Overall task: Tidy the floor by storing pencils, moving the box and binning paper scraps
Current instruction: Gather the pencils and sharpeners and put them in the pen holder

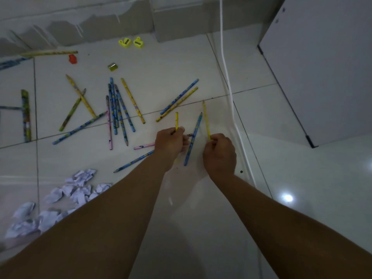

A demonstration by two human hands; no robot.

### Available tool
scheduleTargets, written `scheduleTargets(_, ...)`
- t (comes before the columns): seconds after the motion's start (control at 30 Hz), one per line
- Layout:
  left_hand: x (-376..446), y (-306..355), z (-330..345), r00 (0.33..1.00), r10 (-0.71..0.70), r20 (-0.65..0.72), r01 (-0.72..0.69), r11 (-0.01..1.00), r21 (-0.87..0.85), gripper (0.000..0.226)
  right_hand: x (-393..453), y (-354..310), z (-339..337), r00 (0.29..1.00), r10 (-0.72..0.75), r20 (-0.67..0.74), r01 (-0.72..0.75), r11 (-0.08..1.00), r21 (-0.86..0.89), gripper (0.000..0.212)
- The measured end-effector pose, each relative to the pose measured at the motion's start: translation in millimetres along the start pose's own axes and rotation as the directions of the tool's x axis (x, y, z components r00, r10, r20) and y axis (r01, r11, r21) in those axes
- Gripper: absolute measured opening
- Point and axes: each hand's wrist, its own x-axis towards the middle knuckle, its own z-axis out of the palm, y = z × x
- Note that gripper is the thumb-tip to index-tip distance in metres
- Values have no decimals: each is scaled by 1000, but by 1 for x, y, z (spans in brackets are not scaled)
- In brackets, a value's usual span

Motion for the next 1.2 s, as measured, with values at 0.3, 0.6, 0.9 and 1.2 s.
scheduleTargets(0.3, 7, 18, 0, 993, -53, 108, 67, 989, -128, 19, -19, -18, 8, 940, -319, 119, 267, 908, 323, 20)
scheduleTargets(0.6, 13, 12, -18, 989, -80, -125, 76, 996, -38, 20, -21, -9, 18, 994, -44, 101, 41, 999, 31, 20)
scheduleTargets(0.9, 9, -12, -48, 981, -48, -187, 65, 994, 85, 53, -21, -19, 22, 987, 135, 83, -121, 981, -151, 20)
scheduleTargets(1.2, 1, -1, -65, 988, -69, -135, 79, 994, 69, 62, -49, -45, 36, 916, -361, 174, 328, 925, 192, 17)
